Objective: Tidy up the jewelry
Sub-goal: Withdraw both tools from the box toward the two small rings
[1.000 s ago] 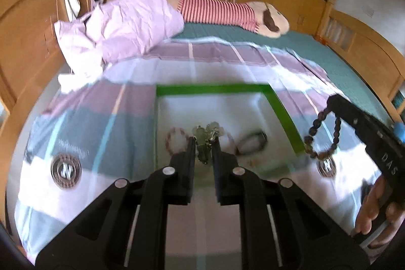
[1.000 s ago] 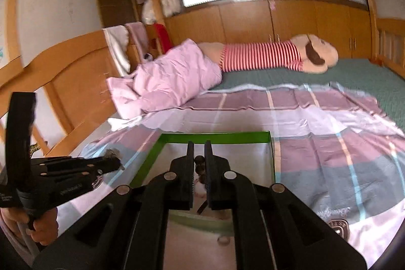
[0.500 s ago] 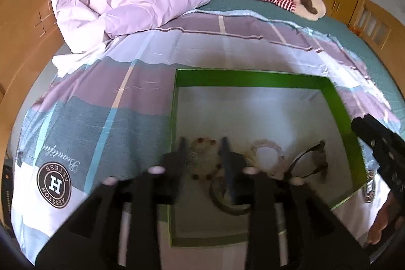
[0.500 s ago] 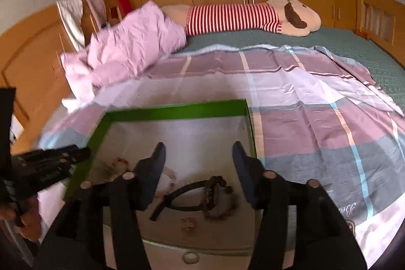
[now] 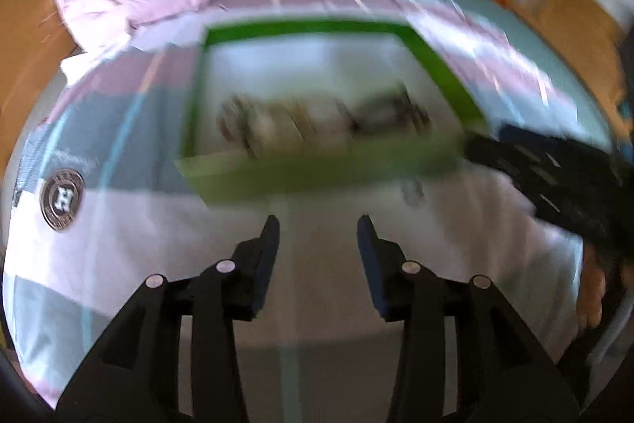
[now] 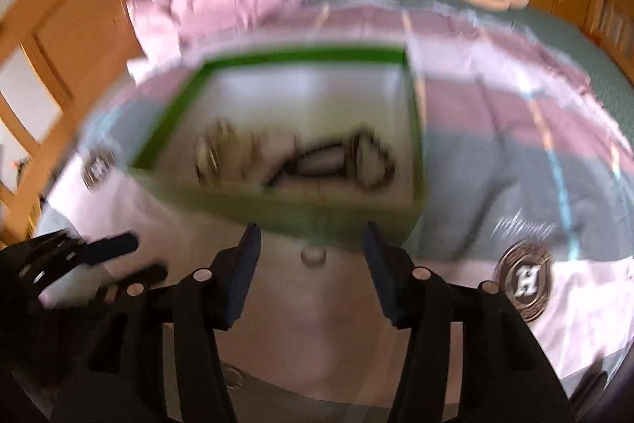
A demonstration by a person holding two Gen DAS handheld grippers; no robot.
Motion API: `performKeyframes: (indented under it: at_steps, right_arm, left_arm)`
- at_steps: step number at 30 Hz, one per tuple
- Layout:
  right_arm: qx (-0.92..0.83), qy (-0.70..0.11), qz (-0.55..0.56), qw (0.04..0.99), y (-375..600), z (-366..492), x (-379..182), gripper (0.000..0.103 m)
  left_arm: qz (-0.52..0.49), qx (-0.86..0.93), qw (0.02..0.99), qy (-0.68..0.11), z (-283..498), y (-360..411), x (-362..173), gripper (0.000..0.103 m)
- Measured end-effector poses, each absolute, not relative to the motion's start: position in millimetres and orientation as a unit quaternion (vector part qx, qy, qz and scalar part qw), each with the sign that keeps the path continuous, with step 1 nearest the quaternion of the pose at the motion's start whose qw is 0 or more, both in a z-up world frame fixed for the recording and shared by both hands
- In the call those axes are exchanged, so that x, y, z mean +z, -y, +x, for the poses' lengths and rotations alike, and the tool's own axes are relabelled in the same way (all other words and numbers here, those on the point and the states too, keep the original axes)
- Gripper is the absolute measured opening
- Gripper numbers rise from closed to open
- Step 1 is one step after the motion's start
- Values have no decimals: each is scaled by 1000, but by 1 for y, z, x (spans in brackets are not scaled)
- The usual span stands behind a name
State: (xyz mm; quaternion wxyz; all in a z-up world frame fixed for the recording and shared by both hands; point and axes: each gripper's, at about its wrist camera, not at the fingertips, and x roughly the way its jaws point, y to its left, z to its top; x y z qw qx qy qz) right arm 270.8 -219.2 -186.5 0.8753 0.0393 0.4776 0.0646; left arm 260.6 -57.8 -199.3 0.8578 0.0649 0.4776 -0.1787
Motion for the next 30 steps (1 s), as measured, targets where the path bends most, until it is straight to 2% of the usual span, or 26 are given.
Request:
performKeyframes:
  at_steps: [7,10,11,23,25,27,30]
  right_arm:
    - [59,-510,-6,858,192,293,-246,51]
    - [54,-508,-27,859,185,295,-254,31]
    - [60,-512,-26,857,184,295,-253,21]
    - [74,-571,-15,818,203,246,-245,21]
    - [64,-569,12,819,218,237,-239,25]
    - [52,-561,37,825,233,229,-233,41]
    - [38,-548,68,833,251,219,-225,44]
  left_arm:
    - [84,-211,833,-505,230,78,-230,44]
    - [92,-207,831,-509,229,77,-239,46]
    - [93,-203,830,-511,231,74,-241,47]
    - [98,-224,815,-526,227,84,-249,49]
    - [110,-236,812,-522,222,92,-251,50]
    - [128,-251,811,-513,214,101,-251,50]
    - [149,-266,809,-504,202,114,-252,51]
